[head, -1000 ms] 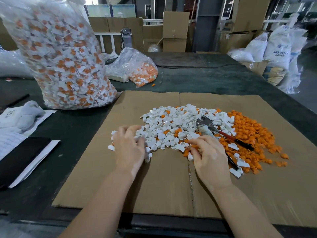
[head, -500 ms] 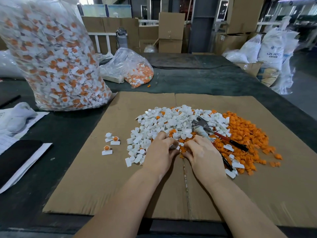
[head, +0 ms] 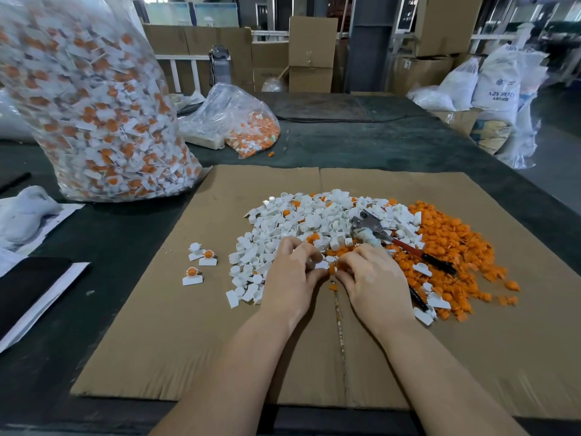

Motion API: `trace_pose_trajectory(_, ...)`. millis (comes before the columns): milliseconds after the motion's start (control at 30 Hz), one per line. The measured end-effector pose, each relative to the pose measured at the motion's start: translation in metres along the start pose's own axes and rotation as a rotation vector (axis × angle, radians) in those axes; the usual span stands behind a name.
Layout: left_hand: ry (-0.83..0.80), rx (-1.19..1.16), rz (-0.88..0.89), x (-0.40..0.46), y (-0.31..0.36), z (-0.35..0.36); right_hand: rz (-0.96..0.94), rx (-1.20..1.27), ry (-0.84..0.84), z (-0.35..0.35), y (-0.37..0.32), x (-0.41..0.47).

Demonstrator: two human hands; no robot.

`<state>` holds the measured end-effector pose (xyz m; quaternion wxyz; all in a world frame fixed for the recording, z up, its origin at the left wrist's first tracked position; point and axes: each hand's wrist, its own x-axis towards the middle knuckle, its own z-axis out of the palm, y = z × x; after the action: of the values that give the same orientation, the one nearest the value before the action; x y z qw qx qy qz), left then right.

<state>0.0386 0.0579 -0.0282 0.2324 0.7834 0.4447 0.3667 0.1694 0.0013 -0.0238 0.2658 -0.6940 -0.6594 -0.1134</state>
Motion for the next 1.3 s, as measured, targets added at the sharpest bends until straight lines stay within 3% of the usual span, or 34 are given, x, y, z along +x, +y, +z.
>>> trace_pose_trajectory(200,-0.007,0.029,0.038,-0.0017,0.0,-0.0014,-0.004,-0.056,-0.003,-0.0016,-0.0032,0.0008)
trace_pose_trajectory(567,0.001,0.063,0.078,-0.0037,0.005,-0.0034,-0.094,-0.179,0.137,-0.0037,-0.0075,0.0008)
trace_pose_trajectory(967,-0.029,0.034,0.03,-0.0025,0.0064,-0.0063,-0.026,0.218,0.187,-0.0049,-0.0036,-0.0077)
trace_pose_trajectory(1300,-0.061,-0.073,-0.089,-0.0027,0.0055,-0.0067,-0.036,0.193,0.197,-0.0066,-0.0047,-0.0076)
